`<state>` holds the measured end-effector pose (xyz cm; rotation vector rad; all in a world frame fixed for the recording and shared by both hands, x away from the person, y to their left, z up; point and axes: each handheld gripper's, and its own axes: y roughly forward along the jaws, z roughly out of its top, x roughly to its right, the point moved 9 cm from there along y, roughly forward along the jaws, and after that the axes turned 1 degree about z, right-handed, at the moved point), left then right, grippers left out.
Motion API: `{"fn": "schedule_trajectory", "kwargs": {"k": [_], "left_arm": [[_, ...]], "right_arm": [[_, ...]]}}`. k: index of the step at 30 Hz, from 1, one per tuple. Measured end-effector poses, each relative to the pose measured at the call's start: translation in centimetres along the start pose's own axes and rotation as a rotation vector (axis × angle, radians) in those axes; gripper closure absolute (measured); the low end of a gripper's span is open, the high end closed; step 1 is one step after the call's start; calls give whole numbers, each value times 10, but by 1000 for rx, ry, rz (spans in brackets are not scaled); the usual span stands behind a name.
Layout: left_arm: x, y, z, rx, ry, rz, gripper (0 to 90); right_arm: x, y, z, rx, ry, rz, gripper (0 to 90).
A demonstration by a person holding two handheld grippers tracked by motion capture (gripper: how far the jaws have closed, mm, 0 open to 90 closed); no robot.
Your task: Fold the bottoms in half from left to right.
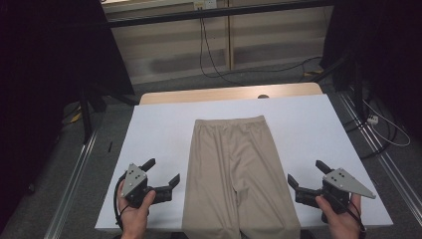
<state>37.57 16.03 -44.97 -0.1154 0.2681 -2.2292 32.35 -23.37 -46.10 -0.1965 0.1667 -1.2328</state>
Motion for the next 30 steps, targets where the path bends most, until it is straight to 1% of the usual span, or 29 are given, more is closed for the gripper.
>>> {"fn": "schedule_trajectory", "kwargs": {"k": [2, 4, 5, 7, 9, 10, 11, 13, 14, 16, 17, 19, 20, 21, 24, 25, 27, 29, 30], "left_arm": [[0, 0, -1, -8, 3, 0, 28], [0, 1, -1, -11, -5, 5, 28], [-1, 2, -2, -17, -1, 8, 29], [0, 3, -2, -18, -4, 5, 28], [0, 4, -3, -27, 3, 5, 28], [0, 5, -4, -35, 6, 2, 29], [1, 7, -6, -49, -1, -1, 33], [2, 7, -7, -57, -2, -4, 35], [2, 8, -7, -63, -2, -9, 35], [4, 9, -8, -70, -8, -14, 35], [4, 9, -9, -83, -4, -20, 35], [4, 9, -9, -88, -12, -35, 35], [4, 9, -10, -90, -19, -36, 35], [4, 10, -10, -91, -18, -35, 35], [4, 12, -9, -94, -18, -47, 38], [5, 13, -9, -90, -26, -49, 40], [5, 16, -8, -97, -15, -53, 46], [6, 19, -8, -100, -21, -52, 49], [8, 21, -8, -105, -15, -59, 49]], "right_arm": [[-1, 0, -1, -5, 0, 1, 15], [-3, 1, -2, -14, -8, 4, 16], [-6, 2, -2, -19, -5, 22, 12], [-6, 2, -2, -18, 1, 25, 12], [-9, 3, -2, -20, 12, 41, 11], [-12, 5, -4, -35, 11, 37, 13], [-15, 7, -5, -46, 7, 38, 18], [-17, 8, -6, -52, 8, 44, 18], [-23, 9, -7, -59, 8, 63, 18], [-31, 11, -7, -66, -4, 85, 21], [-35, 12, -7, -71, -11, 99, 26], [-44, 14, -9, -80, -15, 121, 35], [-47, 16, -9, -88, -18, 131, 39], [-52, 17, -11, -96, -16, 148, 40], [-63, 21, -12, -108, -21, 175, 47], [-66, 22, -13, -114, -22, 187, 48], [-73, 24, -14, -126, -32, 203, 50], [-82, 27, -16, -143, -40, 228, 60], [-87, 27, -16, -150, -48, 239, 67]]}}
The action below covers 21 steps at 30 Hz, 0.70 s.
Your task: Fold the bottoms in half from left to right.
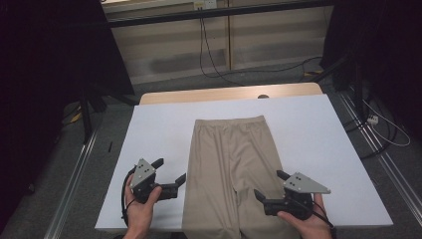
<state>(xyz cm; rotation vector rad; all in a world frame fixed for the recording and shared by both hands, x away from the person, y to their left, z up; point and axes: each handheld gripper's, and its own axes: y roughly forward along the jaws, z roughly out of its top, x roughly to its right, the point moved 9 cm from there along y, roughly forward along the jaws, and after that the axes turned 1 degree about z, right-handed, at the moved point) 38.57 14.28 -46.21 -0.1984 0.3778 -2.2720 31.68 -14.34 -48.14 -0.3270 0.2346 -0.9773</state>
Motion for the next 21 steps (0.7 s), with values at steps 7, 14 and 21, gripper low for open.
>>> {"fn": "schedule_trajectory", "kwargs": {"k": [7, 14, 21], "left_arm": [[5, 15, 6, -24, 23, -43, 61], [5, 30, 10, -39, -10, -84, 59], [-12, 47, 23, -25, -13, -67, 63]], "right_arm": [[-34, 16, 1, -67, -34, 99, 90], [-61, 33, 2, -166, -65, 177, 139], [-84, 50, 1, -250, -113, 226, 160]]}}
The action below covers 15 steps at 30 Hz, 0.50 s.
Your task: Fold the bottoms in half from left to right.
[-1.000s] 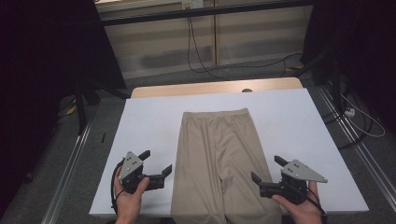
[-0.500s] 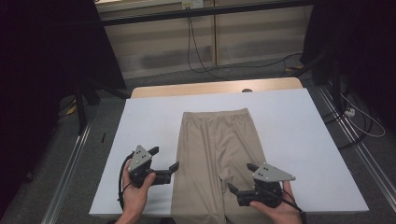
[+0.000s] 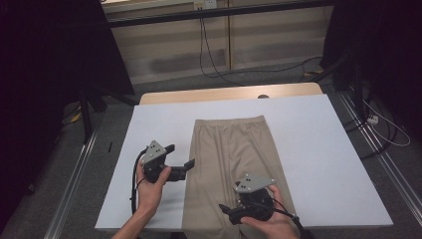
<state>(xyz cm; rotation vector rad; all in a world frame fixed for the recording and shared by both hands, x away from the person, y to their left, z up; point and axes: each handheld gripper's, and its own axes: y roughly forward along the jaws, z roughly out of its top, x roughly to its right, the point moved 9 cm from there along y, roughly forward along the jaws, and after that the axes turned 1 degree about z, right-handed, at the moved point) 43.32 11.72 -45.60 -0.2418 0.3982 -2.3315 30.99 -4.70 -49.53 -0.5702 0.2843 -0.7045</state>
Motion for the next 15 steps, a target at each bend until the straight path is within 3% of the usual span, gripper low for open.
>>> {"fn": "schedule_trajectory", "kwargs": {"k": [3, 8, 12, 15], "left_arm": [[-7, 10, 5, -6, -10, -8, 70], [-19, 27, 3, -32, -28, 5, 93], [-26, 42, 11, -37, 12, 10, 93], [-31, 53, 19, -39, 6, 15, 93]], "right_arm": [[-12, 12, 7, -20, -20, 53, 146], [-29, 26, 12, -52, -48, 84, 147], [-41, 39, 21, -56, -81, 86, 258], [-52, 53, 23, -103, -59, 170, 313]]}}
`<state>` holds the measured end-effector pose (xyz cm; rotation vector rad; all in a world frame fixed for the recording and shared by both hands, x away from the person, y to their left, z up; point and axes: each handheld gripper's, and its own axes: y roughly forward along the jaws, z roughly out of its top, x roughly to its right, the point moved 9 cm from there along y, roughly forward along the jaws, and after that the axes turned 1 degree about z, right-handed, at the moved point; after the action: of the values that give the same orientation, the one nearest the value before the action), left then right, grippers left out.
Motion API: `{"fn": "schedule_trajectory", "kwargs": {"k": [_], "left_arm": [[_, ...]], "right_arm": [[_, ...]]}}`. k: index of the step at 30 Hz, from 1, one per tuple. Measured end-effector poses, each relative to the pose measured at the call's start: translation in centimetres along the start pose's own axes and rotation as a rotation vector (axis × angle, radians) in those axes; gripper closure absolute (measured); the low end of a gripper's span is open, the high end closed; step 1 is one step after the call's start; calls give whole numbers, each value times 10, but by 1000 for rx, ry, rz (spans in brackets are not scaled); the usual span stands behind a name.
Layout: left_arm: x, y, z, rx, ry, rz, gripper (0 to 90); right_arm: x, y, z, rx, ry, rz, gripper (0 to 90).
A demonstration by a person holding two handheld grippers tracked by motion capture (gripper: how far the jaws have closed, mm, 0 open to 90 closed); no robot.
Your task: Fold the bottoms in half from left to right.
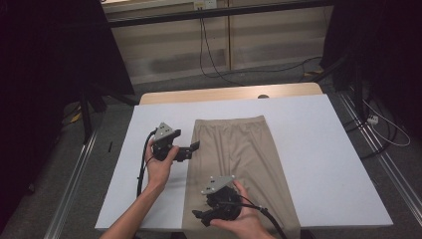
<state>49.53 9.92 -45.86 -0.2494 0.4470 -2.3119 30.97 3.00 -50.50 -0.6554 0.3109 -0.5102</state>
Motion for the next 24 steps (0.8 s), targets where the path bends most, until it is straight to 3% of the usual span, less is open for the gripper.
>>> {"fn": "schedule_trajectory", "kwargs": {"k": [3, 5, 7, 10, 13, 18, 24], "left_arm": [[-2, 9, 5, 6, 3, 7, 93], [-1, 12, 7, 26, -31, -5, 91], [0, 13, 4, 14, -41, -21, 84], [0, 14, -2, -15, -15, -8, 74], [-4, 15, -4, -26, -22, 0, 65], [-11, 16, -6, -31, -27, 22, 65], [-19, 22, -11, -43, -51, 42, 65]], "right_arm": [[-7, 13, 3, 6, -17, -6, 354], [-14, 21, 4, -2, -33, 8, 389], [-22, 28, 5, 0, -45, 20, 410], [-29, 36, 7, -2, -43, -7, 456], [-38, 46, 6, -14, -77, -61, 465], [-44, 51, 2, -14, -91, -111, 466], [-42, 45, -4, 0, -73, -131, 642]]}}
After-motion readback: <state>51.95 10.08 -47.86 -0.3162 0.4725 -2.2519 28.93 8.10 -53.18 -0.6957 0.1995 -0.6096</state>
